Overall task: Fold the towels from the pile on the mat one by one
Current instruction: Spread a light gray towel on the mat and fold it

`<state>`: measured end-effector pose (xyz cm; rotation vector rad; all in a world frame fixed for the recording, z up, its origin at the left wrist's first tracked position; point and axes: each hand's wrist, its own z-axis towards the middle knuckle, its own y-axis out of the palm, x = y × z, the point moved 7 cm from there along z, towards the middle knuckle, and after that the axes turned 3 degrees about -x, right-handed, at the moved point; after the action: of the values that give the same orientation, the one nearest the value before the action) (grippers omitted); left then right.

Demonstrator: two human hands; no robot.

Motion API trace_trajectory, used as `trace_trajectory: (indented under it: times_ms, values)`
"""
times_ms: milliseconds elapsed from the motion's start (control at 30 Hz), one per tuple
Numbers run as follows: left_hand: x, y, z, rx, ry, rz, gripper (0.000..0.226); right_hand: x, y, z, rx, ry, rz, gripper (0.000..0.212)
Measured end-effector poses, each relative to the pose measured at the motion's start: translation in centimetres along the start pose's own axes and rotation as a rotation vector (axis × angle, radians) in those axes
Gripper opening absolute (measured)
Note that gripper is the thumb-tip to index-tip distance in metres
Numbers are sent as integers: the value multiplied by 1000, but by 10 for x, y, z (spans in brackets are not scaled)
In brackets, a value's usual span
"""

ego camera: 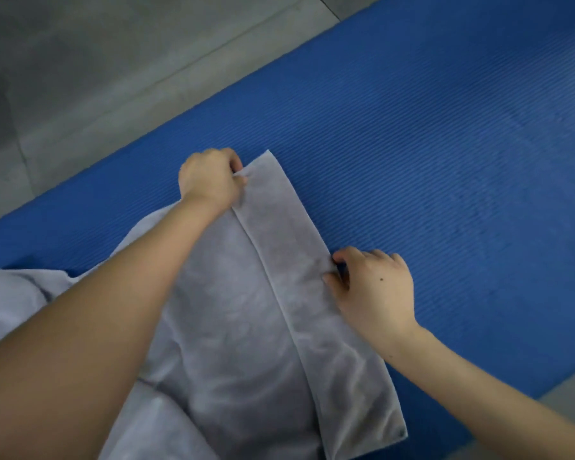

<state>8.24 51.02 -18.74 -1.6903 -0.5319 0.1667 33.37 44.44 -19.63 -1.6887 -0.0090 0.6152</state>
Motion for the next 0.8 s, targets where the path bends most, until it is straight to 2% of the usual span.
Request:
trace_trajectory:
  times_ms: [133,333,400,467,567,800]
  values:
    - [13,-19,5,-8,47,-108,12,11,-13,-18,-1,0,108,12]
    - [64,-55,39,192,60,-310,15,50,-57,33,107,204,144,18]
    - [81,-58,49,222,51,-382,15,68,-70,53,154,263,159,20]
    - [91,-55,50,232,63,-361,25,85,-76,63,171,300,171,22]
    - [88,-41,24,220,121,-282,38,100,-78,51,134,282,116,31]
    - [55,-2,-107,181,287,-175,20,135,-64,-41,86,352,12,32]
